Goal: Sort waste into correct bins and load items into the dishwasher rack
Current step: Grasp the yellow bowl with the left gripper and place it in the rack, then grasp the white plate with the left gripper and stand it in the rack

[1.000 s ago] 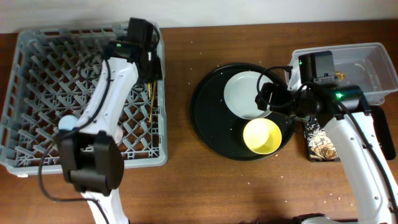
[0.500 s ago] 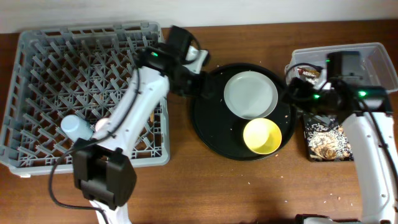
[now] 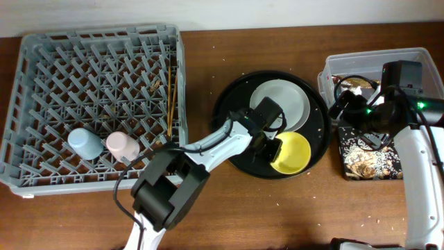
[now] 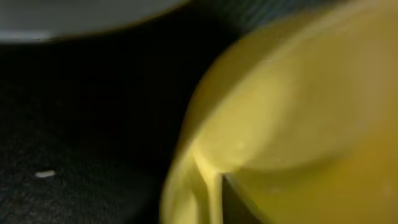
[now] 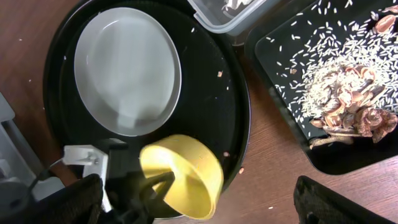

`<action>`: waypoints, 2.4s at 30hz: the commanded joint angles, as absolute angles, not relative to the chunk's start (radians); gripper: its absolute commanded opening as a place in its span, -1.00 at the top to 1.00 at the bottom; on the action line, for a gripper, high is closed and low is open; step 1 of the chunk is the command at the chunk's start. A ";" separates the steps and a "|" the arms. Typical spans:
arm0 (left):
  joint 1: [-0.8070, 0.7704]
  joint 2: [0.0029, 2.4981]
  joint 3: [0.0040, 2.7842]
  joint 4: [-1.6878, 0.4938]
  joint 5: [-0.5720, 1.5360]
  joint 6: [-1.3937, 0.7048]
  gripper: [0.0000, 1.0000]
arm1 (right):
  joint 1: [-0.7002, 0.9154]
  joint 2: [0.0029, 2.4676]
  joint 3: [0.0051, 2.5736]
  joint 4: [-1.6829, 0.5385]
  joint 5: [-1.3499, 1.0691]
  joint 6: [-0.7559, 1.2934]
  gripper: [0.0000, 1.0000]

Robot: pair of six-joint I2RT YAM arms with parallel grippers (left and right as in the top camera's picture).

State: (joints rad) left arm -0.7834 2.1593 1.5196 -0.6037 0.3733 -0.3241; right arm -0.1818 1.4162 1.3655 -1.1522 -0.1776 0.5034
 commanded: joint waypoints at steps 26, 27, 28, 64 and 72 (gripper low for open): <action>-0.073 2.080 1.681 -1.011 -1.351 -0.370 1.00 | -0.184 1.401 1.380 -1.164 -0.173 0.514 -0.97; -0.068 2.099 1.681 -1.011 -1.375 -0.370 1.00 | -0.184 1.401 1.380 -1.164 -0.173 0.514 -0.97; -0.062 2.117 1.681 -1.010 -1.390 -0.370 1.00 | -0.184 1.401 1.380 -1.164 -0.173 0.514 -0.97; -0.585 2.386 1.981 -0.821 0.144 -0.235 -0.02 | -0.184 1.409 1.379 -1.168 -0.192 0.514 -0.97; -0.550 2.419 2.057 -0.956 0.146 -0.245 1.00 | -0.184 1.422 1.379 -1.168 -0.192 0.514 -0.97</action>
State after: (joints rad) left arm -0.5831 2.4111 1.9934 -0.8345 0.1528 -0.2543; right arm -0.1818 1.4185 1.3651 -1.1671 -0.1856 0.5129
